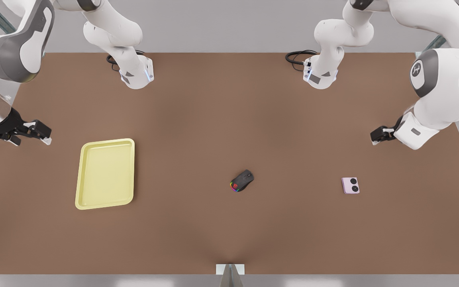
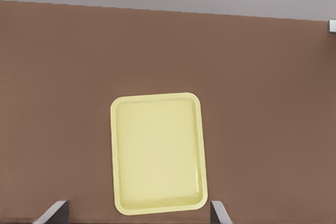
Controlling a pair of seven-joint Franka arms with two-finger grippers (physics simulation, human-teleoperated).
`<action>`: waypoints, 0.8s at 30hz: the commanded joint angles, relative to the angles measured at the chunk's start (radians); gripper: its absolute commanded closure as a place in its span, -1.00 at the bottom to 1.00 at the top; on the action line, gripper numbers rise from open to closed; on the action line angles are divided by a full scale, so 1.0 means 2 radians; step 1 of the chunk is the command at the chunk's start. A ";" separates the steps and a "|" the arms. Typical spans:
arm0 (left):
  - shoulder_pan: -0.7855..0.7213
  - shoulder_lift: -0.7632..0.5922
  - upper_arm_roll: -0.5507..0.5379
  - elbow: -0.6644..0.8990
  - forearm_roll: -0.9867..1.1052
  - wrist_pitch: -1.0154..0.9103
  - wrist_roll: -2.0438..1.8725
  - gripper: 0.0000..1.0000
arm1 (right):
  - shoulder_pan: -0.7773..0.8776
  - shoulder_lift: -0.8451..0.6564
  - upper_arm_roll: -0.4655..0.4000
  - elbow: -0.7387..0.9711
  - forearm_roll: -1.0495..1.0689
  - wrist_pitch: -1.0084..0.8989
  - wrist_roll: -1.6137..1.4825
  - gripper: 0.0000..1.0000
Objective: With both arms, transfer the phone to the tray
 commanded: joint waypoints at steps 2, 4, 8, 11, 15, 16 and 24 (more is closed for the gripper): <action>0.001 0.028 0.001 0.001 -0.003 0.032 0.086 -1.00 | 0.004 0.003 0.004 0.001 0.001 -0.023 0.001 -1.00; 0.002 0.066 0.002 -0.025 -0.006 0.101 0.094 -1.00 | 0.003 0.007 0.003 -0.001 0.003 -0.023 -0.002 -1.00; 0.003 0.114 0.027 -0.124 -0.052 0.285 0.158 -1.00 | 0.002 0.007 0.003 0.001 -0.005 -0.022 -0.004 -1.00; 0.010 0.157 0.028 -0.124 -0.057 0.362 0.158 -1.00 | 0.002 0.008 0.003 0.001 -0.003 -0.018 -0.003 -1.00; 0.024 0.191 0.028 -0.124 -0.058 0.391 0.168 -1.00 | 0.002 0.009 0.003 0.001 0.000 -0.016 -0.001 -1.00; 0.028 0.197 0.028 -0.127 -0.058 0.391 0.168 -1.00 | 0.002 0.009 0.003 0.001 -0.002 -0.015 -0.003 -1.00; 0.027 0.186 0.028 -0.197 -0.058 0.381 0.184 -1.00 | -0.011 0.026 -0.002 0.001 0.004 0.031 -0.009 -1.00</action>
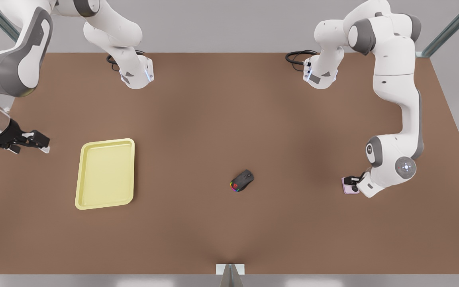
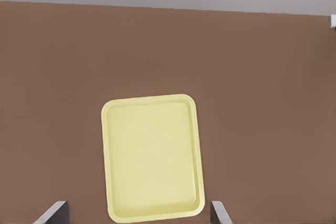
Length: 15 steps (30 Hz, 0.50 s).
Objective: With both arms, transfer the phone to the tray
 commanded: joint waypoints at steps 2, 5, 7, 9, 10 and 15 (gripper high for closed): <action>0.000 -0.006 0.000 -0.019 0.000 0.015 0.065 -1.00 | 0.004 0.004 0.003 -0.004 -0.006 -0.003 -0.004 -1.00; 0.000 -0.002 0.003 -0.020 0.000 0.018 0.065 -1.00 | 0.006 0.003 0.003 0.002 0.003 -0.001 0.001 -1.00; 0.002 0.002 0.007 -0.020 -0.001 0.018 0.064 -1.00 | 0.036 0.004 0.008 0.000 -0.017 -0.011 0.002 -1.00; 0.005 0.010 0.007 -0.020 -0.007 0.020 0.062 -1.00 | 0.035 0.007 0.008 0.002 -0.012 -0.020 0.001 -1.00; 0.005 0.014 0.007 -0.019 -0.020 0.023 0.062 -1.00 | 0.035 0.005 0.007 0.002 -0.019 -0.020 -0.001 -1.00; 0.005 0.032 0.008 -0.019 -0.033 0.038 0.057 -1.00 | 0.032 0.002 0.004 0.020 -0.011 -0.020 0.000 -1.00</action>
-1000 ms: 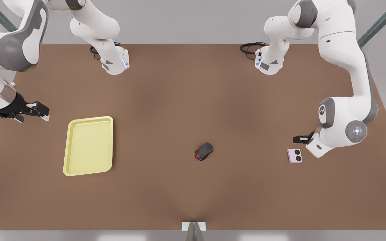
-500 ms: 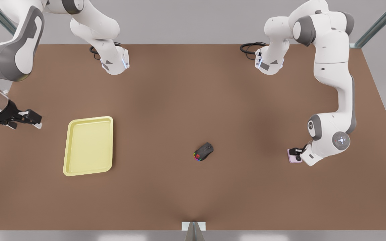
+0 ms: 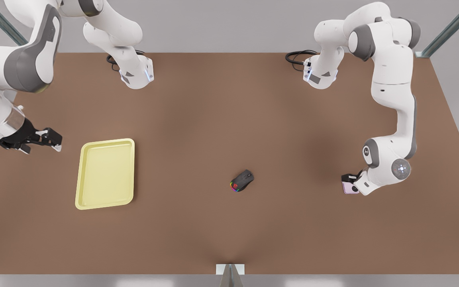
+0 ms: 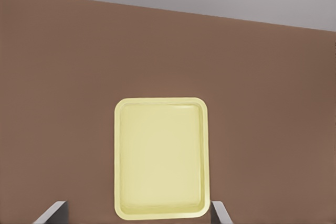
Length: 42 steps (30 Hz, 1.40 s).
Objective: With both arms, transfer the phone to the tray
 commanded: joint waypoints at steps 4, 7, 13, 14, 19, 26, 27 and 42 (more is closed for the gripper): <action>0.006 0.013 0.000 0.001 -0.007 0.025 0.021 -1.00 | -0.003 -0.002 0.001 0.003 0.009 -0.006 -0.001 -1.00; 0.006 0.022 0.000 0.005 -0.022 0.033 0.021 -1.00 | -0.003 -0.003 0.001 0.003 0.009 -0.007 -0.001 -1.00; 0.006 0.037 0.000 0.005 -0.025 0.046 0.021 -1.00 | -0.004 -0.011 0.000 0.003 0.007 -0.028 -0.001 -1.00; 0.006 0.037 0.000 0.005 -0.025 0.046 0.019 -1.00 | -0.005 -0.009 -0.001 0.003 0.008 -0.027 -0.001 -1.00; 0.006 0.037 0.000 0.006 -0.025 0.045 0.010 -0.71 | -0.005 -0.007 0.000 0.002 0.008 -0.026 -0.001 -1.00; 0.006 0.037 0.000 0.006 -0.025 0.045 0.011 -0.60 | -0.006 -0.008 -0.002 0.003 0.009 -0.024 -0.001 -1.00; 0.006 0.036 0.000 0.006 -0.025 0.045 0.011 -0.60 | -0.006 -0.008 -0.002 0.003 0.008 -0.023 0.000 -1.00; -0.020 0.017 -0.001 0.044 -0.018 -0.046 -0.024 -0.58 | -0.014 -0.012 -0.005 0.003 0.009 -0.028 0.001 -1.00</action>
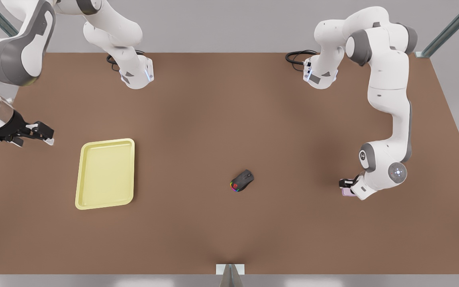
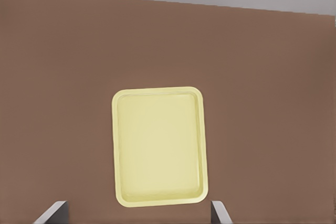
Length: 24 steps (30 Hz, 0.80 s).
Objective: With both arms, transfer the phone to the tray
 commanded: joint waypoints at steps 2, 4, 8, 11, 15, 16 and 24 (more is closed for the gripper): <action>-0.033 -0.006 0.000 0.035 0.003 -0.102 -0.081 -0.58 | 0.001 -0.001 0.000 0.000 0.001 -0.002 0.000 -1.00; -0.076 -0.008 0.000 0.065 0.003 -0.150 -0.152 -0.58 | 0.002 0.000 0.000 0.000 0.001 -0.002 0.000 -1.00; -0.175 -0.001 -0.006 0.120 -0.005 -0.208 -0.326 -0.58 | 0.002 0.000 0.000 0.000 0.001 -0.002 0.000 -1.00; -0.214 0.016 -0.041 0.172 -0.026 -0.207 -0.453 -0.58 | 0.001 -0.002 0.000 0.000 0.005 -0.002 0.000 -1.00; -0.228 0.061 -0.090 0.260 -0.026 -0.185 -0.538 -0.58 | 0.001 -0.001 0.000 0.000 0.008 -0.001 0.000 -1.00; -0.242 0.067 -0.091 0.260 -0.027 -0.147 -0.556 -0.58 | 0.001 -0.001 0.000 0.000 0.007 -0.001 0.000 -1.00; -0.340 0.153 -0.103 0.324 -0.007 0.057 -0.603 -0.60 | -0.002 0.001 -0.001 0.000 0.011 0.000 0.000 -1.00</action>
